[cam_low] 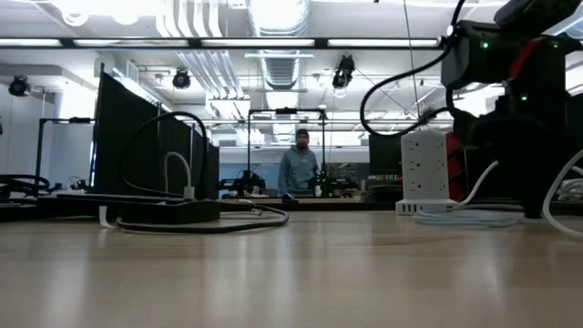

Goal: Insert USB
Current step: Insert the blue charger cable into the white charger adapter

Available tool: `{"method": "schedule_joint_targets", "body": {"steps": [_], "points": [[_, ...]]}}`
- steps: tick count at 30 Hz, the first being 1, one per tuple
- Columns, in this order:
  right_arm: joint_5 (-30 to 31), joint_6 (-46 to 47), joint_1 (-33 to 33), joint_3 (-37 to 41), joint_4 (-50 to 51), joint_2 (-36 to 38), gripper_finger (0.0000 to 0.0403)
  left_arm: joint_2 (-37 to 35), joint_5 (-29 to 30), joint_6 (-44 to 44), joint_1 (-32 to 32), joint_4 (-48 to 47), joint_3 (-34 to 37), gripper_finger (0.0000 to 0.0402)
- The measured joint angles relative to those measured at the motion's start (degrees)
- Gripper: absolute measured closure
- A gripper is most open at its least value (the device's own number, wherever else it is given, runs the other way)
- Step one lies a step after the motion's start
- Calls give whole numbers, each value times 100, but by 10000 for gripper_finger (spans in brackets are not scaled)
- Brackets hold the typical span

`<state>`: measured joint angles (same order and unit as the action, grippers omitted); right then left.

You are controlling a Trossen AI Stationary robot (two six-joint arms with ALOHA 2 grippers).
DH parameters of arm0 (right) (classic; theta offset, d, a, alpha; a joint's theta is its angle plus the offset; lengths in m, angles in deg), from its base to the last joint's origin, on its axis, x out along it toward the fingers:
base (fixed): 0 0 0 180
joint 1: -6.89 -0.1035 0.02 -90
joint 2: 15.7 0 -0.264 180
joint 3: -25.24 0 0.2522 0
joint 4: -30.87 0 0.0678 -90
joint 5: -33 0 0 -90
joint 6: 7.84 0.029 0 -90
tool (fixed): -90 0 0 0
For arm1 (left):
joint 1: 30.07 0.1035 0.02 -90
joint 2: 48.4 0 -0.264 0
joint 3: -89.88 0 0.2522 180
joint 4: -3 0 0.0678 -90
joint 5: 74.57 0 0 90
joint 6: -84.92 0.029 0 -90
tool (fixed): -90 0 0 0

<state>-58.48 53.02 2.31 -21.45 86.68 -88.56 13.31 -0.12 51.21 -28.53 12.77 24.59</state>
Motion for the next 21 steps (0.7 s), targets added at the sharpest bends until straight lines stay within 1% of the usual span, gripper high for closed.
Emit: {"method": "schedule_joint_targets", "body": {"steps": [7, 10, 12, 15, 21], "points": [[-106, -196, 29, 41, -103, 0, 271, 0, 0, 0, 0, 5, 0, 273], [26, -294, 68, 39, -89, 0, 241, 0, 0, 0, 0, 41, 0, 273], [100, -316, 133, 39, -104, 0, 231, 0, 0, 0, 0, 42, 0, 273], [157, -466, 276, 39, -113, 0, 226, 0, 0, -3, 0, 44, 0, 273], [55, -808, 450, -4, -134, 0, 240, 0, 0, -123, 0, 72, 0, 273]]}}
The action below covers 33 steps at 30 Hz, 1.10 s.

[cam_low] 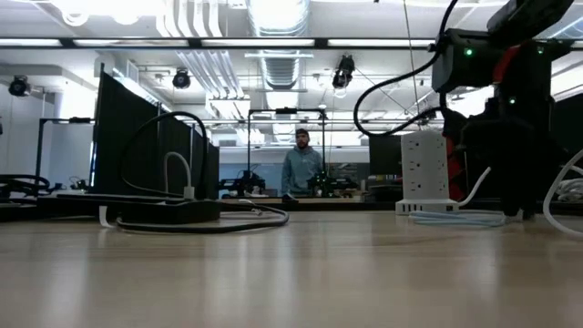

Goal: Insert USB
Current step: Insert the blue charger cable into the white charger adapter

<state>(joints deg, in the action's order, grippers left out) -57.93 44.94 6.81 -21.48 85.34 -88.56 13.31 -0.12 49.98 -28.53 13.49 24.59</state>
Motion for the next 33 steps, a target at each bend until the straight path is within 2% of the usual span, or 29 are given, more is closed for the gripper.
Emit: {"method": "schedule_joint_targets", "body": {"steps": [5, 9, 16, 22, 26, 30, 33], "points": [[-89, -330, -1, -333, 322, 0, 255, 0, 2, -98, 0, 22, 0, 273], [70, -643, 55, -503, 304, -41, 265, 0, 2, -111, 3, 25, 0, 273], [147, -1132, 289, -469, 139, -663, 265, 0, 7, -102, 7, 75, 0, 273], [153, -1153, 286, -528, -14, -994, 260, 0, 11, -157, 7, 70, 0, 273], [134, -1163, 286, -530, -58, -1028, 302, 0, 36, -157, 7, 68, 0, 273], [155, -1298, 284, -525, -113, -989, 384, 2, 84, -110, 7, 64, 0, 273], [200, -1291, 284, -512, -116, -910, 391, 2, 116, -82, 7, 61, 0, 273]]}}
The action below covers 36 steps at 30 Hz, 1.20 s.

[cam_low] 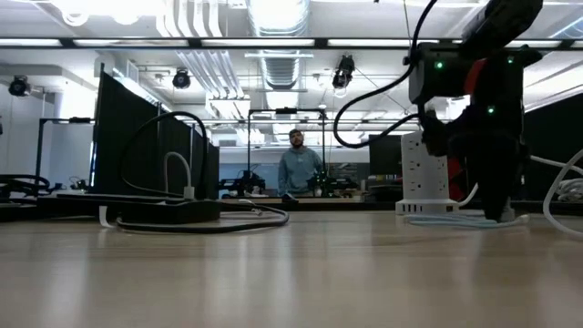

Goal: Insert USB
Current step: Insert the blue charger cable into the white charger adapter

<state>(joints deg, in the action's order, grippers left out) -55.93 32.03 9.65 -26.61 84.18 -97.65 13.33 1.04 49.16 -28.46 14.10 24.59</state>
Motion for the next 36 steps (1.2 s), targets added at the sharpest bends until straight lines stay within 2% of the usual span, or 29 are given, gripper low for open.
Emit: {"method": "schedule_joint_targets", "body": {"steps": [8, 14, 19, 22, 27, 33, 36], "points": [[77, 11, -131, -291, 286, 600, 402, 0, 152, 13, 0, -7, 0, 273], [62, -2, -175, -726, 513, 1407, 403, 0, 186, -145, 0, -3, 0, 273], [60, -395, -177, -1127, 483, 2210, 403, 13, 79, -950, 63, -290, 0, 273], [168, -1055, -205, -1429, 371, 2571, 403, 82, -333, -1117, 164, -553, 8, 273], [347, -2634, -479, -1940, -460, 2942, 403, 247, -828, -997, 255, 82, 2, 273], [284, -3971, -947, -2653, -1113, 2856, 403, 658, -930, -853, 383, 468, 2, 273], [45, -4575, -1159, -2957, -1437, 2734, 403, 1023, -1162, -832, 385, 1087, 2, 273]]}}
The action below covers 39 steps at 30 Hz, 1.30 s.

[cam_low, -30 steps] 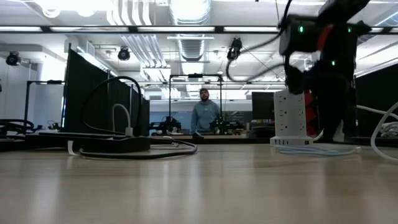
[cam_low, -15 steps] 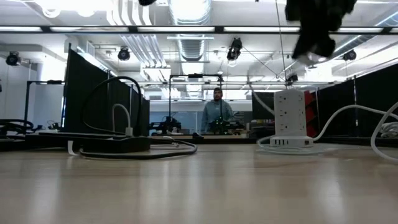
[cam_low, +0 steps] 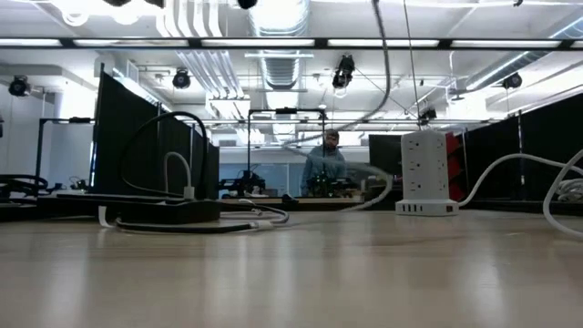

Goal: Insert USB
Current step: Insert the blue charger cable into the white charger adapter

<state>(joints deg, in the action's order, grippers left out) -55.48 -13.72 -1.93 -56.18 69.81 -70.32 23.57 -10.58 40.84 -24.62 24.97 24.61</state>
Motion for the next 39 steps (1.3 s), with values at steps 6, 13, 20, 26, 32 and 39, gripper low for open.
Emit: {"method": "schedule_joint_targets", "body": {"steps": [6, 13, 20, 26, 32, 39], "points": [[-575, -1075, -342, -245, -1578, -225, 403, 925, -278, -370, 1, 2032, -36, 273], [-696, -1870, -496, -247, -2895, -559, 403, 1789, -395, -297, -79, 2548, -695, 273], [-938, -1966, -494, -245, -3378, -927, 403, 2433, -875, -160, -208, 2561, -1772, 273], [-1120, -2166, -494, -242, -3581, -1059, 403, 2657, -1255, -150, -285, 2291, -2238, 273], [-1224, -2589, -494, -242, -3616, -1059, 403, 2668, -1207, -63, -284, 2250, -2260, 273], [-1244, -2953, -472, -242, -3592, -1087, 403, 2679, -1045, -39, -321, 2223, -2260, 273]]}}
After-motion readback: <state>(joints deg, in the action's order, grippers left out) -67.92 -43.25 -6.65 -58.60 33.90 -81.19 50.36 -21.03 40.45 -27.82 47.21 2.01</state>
